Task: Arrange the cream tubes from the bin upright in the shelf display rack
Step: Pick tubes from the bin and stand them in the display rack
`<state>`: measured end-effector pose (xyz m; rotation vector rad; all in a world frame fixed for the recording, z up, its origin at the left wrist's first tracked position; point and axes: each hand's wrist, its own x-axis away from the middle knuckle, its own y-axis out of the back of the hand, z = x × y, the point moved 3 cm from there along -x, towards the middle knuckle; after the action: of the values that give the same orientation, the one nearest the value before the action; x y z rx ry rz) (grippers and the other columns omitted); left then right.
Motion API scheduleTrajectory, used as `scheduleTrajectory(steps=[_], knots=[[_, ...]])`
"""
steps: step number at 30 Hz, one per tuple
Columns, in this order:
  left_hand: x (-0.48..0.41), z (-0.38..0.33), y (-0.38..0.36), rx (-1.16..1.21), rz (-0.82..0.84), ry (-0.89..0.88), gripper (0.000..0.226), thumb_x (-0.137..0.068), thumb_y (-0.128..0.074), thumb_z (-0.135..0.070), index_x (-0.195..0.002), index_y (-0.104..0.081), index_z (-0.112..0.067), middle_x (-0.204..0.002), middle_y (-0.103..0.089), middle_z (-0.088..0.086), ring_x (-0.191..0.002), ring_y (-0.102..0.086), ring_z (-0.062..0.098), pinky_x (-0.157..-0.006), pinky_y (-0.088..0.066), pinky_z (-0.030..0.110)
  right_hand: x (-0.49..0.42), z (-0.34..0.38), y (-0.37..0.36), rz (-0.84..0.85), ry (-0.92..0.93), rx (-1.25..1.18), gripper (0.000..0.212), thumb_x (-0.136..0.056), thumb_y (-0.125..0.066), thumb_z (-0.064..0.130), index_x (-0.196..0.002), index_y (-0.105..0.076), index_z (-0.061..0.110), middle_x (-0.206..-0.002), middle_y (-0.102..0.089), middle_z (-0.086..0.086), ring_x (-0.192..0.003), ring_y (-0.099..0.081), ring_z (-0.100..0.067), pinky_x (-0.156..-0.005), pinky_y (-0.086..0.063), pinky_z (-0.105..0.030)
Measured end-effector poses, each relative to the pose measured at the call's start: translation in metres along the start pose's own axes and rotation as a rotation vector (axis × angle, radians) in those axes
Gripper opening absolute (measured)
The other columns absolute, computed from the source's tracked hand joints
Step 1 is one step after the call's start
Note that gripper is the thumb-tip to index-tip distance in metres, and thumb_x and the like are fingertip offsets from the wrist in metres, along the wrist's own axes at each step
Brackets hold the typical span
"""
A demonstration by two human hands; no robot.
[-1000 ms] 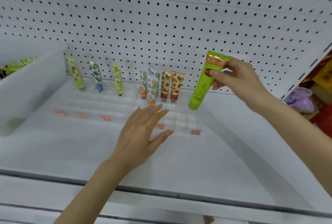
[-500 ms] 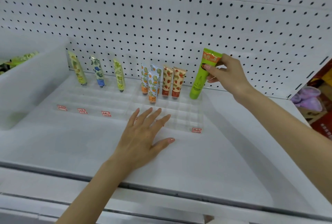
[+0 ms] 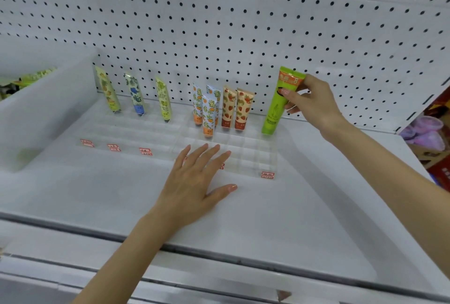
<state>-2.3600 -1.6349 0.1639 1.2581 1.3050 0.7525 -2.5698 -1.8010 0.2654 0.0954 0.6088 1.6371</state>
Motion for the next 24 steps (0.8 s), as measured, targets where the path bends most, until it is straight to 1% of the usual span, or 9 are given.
scheduleTrajectory(steps=[3, 8, 10, 14, 17, 20, 22, 24], knots=[[0.000, 0.001, -0.001, -0.012, 0.002, 0.006, 0.069, -0.090, -0.023, -0.070, -0.144, -0.036, -0.029, -0.149, -0.040, -0.001, -0.140, -0.031, 0.021, -0.117, -0.009, 0.040, 0.002, -0.003, -0.005, 0.049, -0.010, 0.029, 0.024, -0.089, -0.064, 0.016, -0.108, -0.059, 0.004, -0.099, -0.059, -0.006, -0.065, -0.064, -0.016, -0.060, -0.054, -0.023], [-0.001, 0.000, -0.001, -0.023, 0.009, 0.014, 0.068, -0.090, -0.024, -0.069, -0.143, -0.039, -0.029, -0.147, -0.042, -0.001, -0.139, -0.034, 0.022, -0.116, -0.011, 0.041, 0.001, -0.002, -0.003, 0.080, -0.033, 0.092, 0.025, -0.087, -0.067, 0.017, -0.108, -0.059, 0.007, -0.099, -0.060, -0.002, -0.065, -0.064, -0.014, -0.060, -0.054, -0.026], [-0.001, 0.000, -0.001, -0.034, 0.020, 0.016, 0.068, -0.090, -0.023, -0.069, -0.143, -0.039, -0.029, -0.148, -0.042, 0.000, -0.139, -0.034, 0.022, -0.115, -0.011, 0.041, 0.000, -0.002, -0.002, 0.101, -0.051, 0.118, 0.025, -0.087, -0.066, 0.018, -0.108, -0.058, 0.009, -0.099, -0.060, -0.002, -0.066, -0.063, -0.014, -0.060, -0.054, -0.026], [-0.001, 0.001, 0.000, -0.036, 0.040, 0.022, 0.068, -0.090, -0.023, -0.069, -0.143, -0.038, -0.029, -0.148, -0.041, -0.001, -0.139, -0.033, 0.021, -0.115, -0.011, 0.041, -0.001, 0.000, 0.001, 0.156, -0.101, 0.127, 0.026, -0.088, -0.065, 0.020, -0.112, -0.060, 0.012, -0.093, -0.061, 0.002, -0.068, -0.064, -0.015, -0.064, -0.055, -0.030], [-0.002, 0.000, 0.002, -0.040, 0.050, 0.012, 0.069, -0.090, -0.020, -0.070, -0.143, -0.038, -0.029, -0.149, -0.040, 0.000, -0.140, -0.033, 0.021, -0.115, -0.012, 0.041, 0.000, 0.001, 0.004, 0.207, -0.119, 0.137, 0.023, -0.089, -0.063, 0.021, -0.111, -0.060, 0.016, -0.100, -0.062, -0.002, -0.069, -0.064, -0.015, -0.064, -0.055, -0.030], [-0.006, 0.001, 0.009, -0.034, 0.031, 0.019, 0.070, -0.090, -0.017, -0.069, -0.145, -0.034, -0.030, -0.153, -0.031, 0.001, -0.143, -0.025, 0.020, -0.118, -0.008, 0.039, 0.006, 0.003, 0.010, 0.216, -0.138, 0.164, 0.033, -0.087, -0.066, 0.025, -0.117, -0.057, 0.017, -0.106, -0.062, -0.004, -0.071, -0.065, -0.016, -0.063, -0.056, -0.029], [-0.011, 0.002, 0.020, -0.027, 0.001, 0.029, 0.071, -0.089, -0.018, -0.068, -0.146, -0.033, -0.028, -0.154, -0.029, 0.002, -0.143, -0.023, 0.020, -0.118, -0.008, 0.039, 0.013, 0.007, 0.019, 0.166, -0.163, 0.169, 0.040, -0.086, -0.067, 0.029, -0.121, -0.054, 0.017, -0.108, -0.061, -0.002, -0.075, -0.066, -0.017, -0.061, -0.055, -0.027], [-0.017, 0.002, 0.033, -0.054, -0.008, 0.017, 0.074, -0.087, -0.017, -0.069, -0.147, -0.031, -0.027, -0.154, -0.029, 0.004, -0.143, -0.024, 0.021, -0.118, -0.011, 0.039, 0.023, 0.015, 0.030, 0.129, -0.158, 0.210, 0.045, -0.083, -0.070, 0.033, -0.123, -0.053, 0.019, -0.112, -0.059, -0.002, -0.082, -0.065, -0.018, -0.065, -0.054, -0.028]])
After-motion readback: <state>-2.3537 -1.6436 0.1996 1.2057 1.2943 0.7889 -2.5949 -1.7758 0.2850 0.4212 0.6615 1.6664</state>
